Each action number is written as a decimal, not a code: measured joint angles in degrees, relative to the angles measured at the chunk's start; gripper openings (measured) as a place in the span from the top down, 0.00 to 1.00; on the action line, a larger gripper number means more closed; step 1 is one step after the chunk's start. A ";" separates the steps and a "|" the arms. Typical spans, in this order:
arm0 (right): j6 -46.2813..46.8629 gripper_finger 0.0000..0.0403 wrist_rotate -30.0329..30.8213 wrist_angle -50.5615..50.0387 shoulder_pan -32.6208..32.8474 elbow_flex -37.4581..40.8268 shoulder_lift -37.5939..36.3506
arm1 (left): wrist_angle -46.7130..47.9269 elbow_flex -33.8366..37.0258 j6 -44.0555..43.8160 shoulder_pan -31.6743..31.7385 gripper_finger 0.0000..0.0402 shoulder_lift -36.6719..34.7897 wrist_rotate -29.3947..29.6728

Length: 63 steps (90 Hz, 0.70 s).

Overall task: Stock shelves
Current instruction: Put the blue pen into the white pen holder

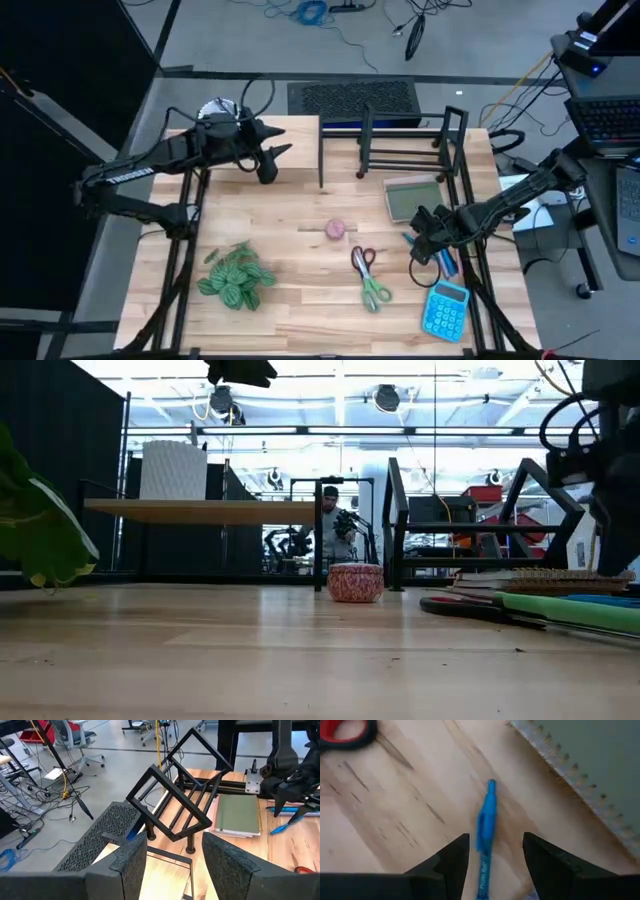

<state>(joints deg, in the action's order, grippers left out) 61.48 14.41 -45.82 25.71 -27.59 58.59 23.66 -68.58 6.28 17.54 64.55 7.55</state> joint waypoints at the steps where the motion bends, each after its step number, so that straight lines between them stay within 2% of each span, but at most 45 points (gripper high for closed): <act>1: 0.02 0.58 -0.01 0.18 0.04 0.09 0.00 | -0.01 0.00 0.00 0.00 0.56 0.00 0.00; 63: 1.90 0.58 -0.96 1.93 0.27 2.16 0.61 | -0.09 -0.01 -0.04 0.00 0.56 -0.02 0.00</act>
<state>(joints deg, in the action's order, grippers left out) 63.38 13.45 -43.90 25.98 -25.43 59.20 23.57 -68.59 6.24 17.54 64.53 7.55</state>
